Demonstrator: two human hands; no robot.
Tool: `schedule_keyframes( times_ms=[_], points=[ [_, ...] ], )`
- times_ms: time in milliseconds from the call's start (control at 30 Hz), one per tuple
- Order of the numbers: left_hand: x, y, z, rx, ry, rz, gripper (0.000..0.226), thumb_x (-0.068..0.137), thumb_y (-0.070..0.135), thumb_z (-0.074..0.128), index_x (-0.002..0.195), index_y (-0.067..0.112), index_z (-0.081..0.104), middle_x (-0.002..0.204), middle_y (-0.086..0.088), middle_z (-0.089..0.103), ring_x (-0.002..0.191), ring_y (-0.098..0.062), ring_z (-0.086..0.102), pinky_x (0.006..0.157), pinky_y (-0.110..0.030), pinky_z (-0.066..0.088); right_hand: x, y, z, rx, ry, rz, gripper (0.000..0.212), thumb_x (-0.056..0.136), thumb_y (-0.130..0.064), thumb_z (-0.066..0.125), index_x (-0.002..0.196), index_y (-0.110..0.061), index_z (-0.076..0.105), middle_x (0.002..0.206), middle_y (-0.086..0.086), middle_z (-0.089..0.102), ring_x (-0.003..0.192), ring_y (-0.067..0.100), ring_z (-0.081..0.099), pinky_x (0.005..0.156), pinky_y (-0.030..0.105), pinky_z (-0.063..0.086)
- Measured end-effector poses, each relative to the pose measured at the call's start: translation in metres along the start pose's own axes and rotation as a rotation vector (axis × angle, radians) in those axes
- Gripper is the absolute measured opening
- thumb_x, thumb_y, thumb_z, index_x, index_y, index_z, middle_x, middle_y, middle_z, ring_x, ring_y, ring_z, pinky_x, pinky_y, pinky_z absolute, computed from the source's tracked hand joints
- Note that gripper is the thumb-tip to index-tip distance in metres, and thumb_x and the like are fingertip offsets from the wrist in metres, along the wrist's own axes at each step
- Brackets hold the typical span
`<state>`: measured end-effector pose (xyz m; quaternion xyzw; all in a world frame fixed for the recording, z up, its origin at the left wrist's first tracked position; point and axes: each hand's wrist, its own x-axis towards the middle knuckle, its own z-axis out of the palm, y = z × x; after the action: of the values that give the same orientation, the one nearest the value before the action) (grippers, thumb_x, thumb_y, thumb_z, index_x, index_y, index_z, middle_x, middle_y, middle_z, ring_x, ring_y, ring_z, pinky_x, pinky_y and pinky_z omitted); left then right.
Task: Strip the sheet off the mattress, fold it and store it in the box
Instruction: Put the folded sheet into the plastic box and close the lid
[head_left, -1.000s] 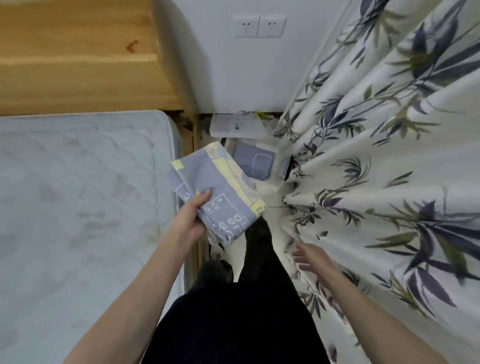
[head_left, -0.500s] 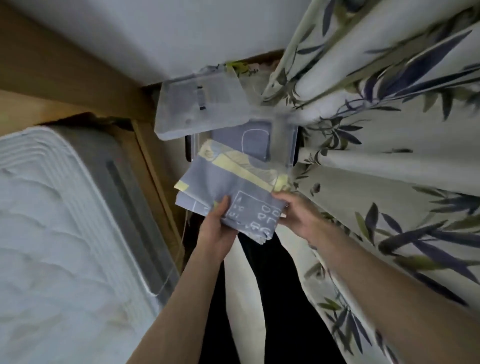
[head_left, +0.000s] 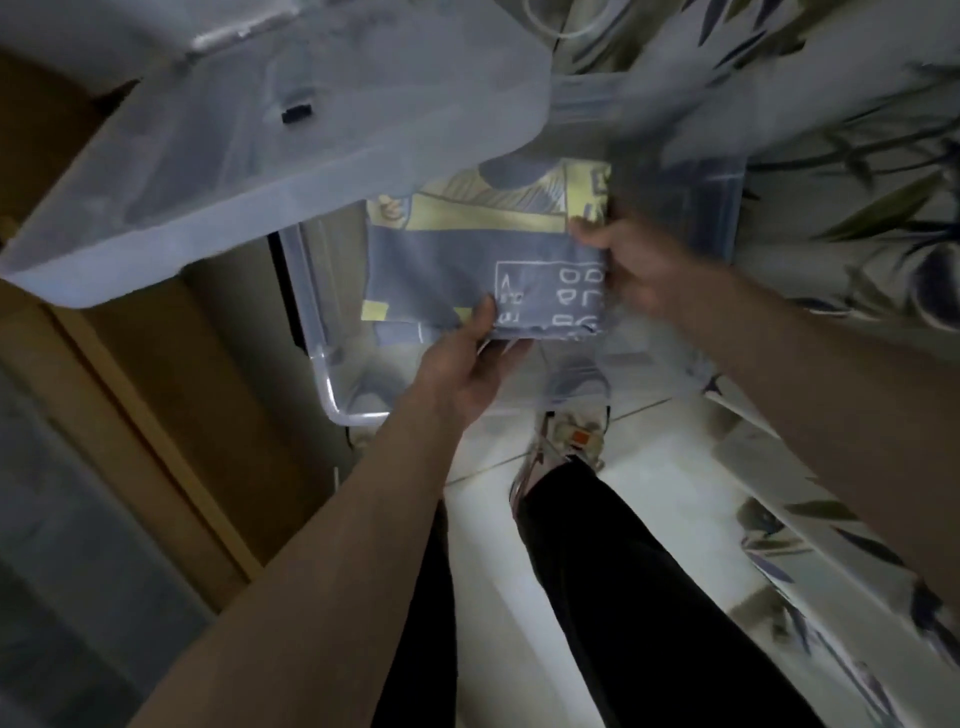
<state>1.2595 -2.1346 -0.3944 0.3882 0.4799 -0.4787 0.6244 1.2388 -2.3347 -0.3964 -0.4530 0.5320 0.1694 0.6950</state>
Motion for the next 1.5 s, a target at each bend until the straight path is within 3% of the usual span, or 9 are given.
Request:
schedule_keyframes(
  times_ms=[300, 467, 567, 700, 933, 1100, 1267, 1400, 1500],
  points=[
    [0.009, -0.001, 0.026, 0.433, 0.144, -0.033, 0.009, 0.102, 0.015, 0.056, 0.109, 0.012, 0.061, 0.104, -0.008, 0.060, 0.091, -0.022, 0.065, 0.080, -0.034, 0.058, 0.041, 0.013, 0.005, -0.531, 0.363, -0.124, 0.030, 0.095, -0.027, 0.058, 0.120, -0.013, 0.068, 0.117, 0.008, 0.070, 0.106, 0.027, 0.067, 0.088, 0.037, 0.054],
    [-0.087, 0.025, -0.012, 1.017, 0.550, 0.817, 0.037, 0.099, 0.029, 0.058, 0.135, 0.024, 0.051, 0.116, 0.008, 0.058, 0.102, -0.008, 0.059, 0.090, -0.030, 0.052, -0.054, -0.012, 0.005, -0.722, 0.692, -0.735, 0.040, 0.093, -0.019, 0.056, 0.133, -0.012, 0.057, 0.135, 0.007, 0.058, 0.126, 0.024, 0.053, 0.102, 0.025, 0.039],
    [-0.110, 0.052, -0.045, 1.212, 0.849, 0.869, 0.061, 0.096, 0.038, 0.060, 0.149, 0.019, 0.035, 0.146, -0.008, 0.038, 0.131, -0.028, 0.041, 0.107, -0.046, 0.040, -0.093, -0.008, -0.023, -0.729, 0.941, -0.704, 0.052, 0.098, -0.025, 0.053, 0.146, -0.009, 0.043, 0.149, 0.011, 0.045, 0.139, 0.019, 0.038, 0.117, 0.025, 0.023],
    [-0.093, 0.077, -0.068, 1.238, 0.688, 0.547, 0.049, 0.103, 0.041, 0.052, 0.140, 0.008, 0.048, 0.148, -0.013, 0.041, 0.130, -0.031, 0.047, 0.101, -0.045, 0.044, -0.088, 0.000, -0.029, -0.540, 0.716, -0.220, 0.047, 0.108, -0.022, 0.034, 0.155, -0.014, 0.033, 0.157, 0.007, 0.040, 0.141, 0.022, 0.042, 0.109, 0.021, 0.031],
    [-0.099, 0.097, -0.101, 1.156, 0.602, 0.480, 0.034, 0.101, 0.044, 0.054, 0.122, 0.018, 0.062, 0.126, -0.006, 0.060, 0.109, -0.024, 0.060, 0.098, -0.048, 0.053, -0.064, -0.054, -0.013, -0.524, 0.523, -0.308, 0.039, 0.109, -0.026, 0.034, 0.144, -0.029, 0.051, 0.137, -0.015, 0.052, 0.121, 0.003, 0.049, 0.102, 0.018, 0.037],
    [-0.114, 0.103, -0.120, 1.016, 0.697, 0.419, 0.026, 0.100, 0.040, 0.058, 0.115, 0.019, 0.063, 0.117, -0.008, 0.066, 0.094, -0.020, 0.061, 0.082, -0.040, 0.053, -0.057, -0.056, 0.002, -0.705, 0.439, -0.418, 0.030, 0.102, -0.019, 0.040, 0.110, -0.005, 0.065, 0.111, 0.022, 0.065, 0.093, 0.025, 0.064, 0.084, 0.029, 0.051],
    [-0.158, 0.123, -0.121, 0.304, 0.421, 0.280, 0.068, 0.105, 0.059, 0.031, 0.153, 0.012, 0.040, 0.153, -0.009, 0.048, 0.139, -0.029, 0.048, 0.118, -0.049, 0.036, -0.068, -0.081, 0.031, -0.763, 0.387, -0.355, 0.032, 0.103, -0.022, 0.039, 0.114, -0.021, 0.070, 0.109, 0.006, 0.070, 0.096, 0.023, 0.065, 0.087, 0.033, 0.053],
    [-0.206, 0.158, -0.098, -0.011, 0.244, 0.418, 0.084, 0.099, 0.072, 0.027, 0.160, 0.015, 0.026, 0.162, -0.006, 0.036, 0.148, -0.023, 0.038, 0.122, -0.046, 0.028, -0.099, -0.110, 0.062, -0.385, 0.632, -0.307, 0.028, 0.099, -0.037, 0.044, 0.088, -0.021, 0.063, 0.090, -0.006, 0.067, 0.084, 0.015, 0.062, 0.082, 0.030, 0.050],
    [-0.230, 0.188, -0.070, 0.140, 0.180, 0.473, 0.072, 0.094, 0.069, 0.048, 0.147, 0.020, 0.049, 0.138, -0.001, 0.064, 0.124, -0.021, 0.064, 0.103, -0.044, 0.052, -0.132, -0.132, 0.092, 0.073, 0.214, -0.062, 0.056, 0.087, -0.068, 0.055, 0.115, -0.020, 0.066, 0.109, -0.001, 0.073, 0.098, 0.017, 0.072, 0.084, 0.040, 0.059]
  ],
)
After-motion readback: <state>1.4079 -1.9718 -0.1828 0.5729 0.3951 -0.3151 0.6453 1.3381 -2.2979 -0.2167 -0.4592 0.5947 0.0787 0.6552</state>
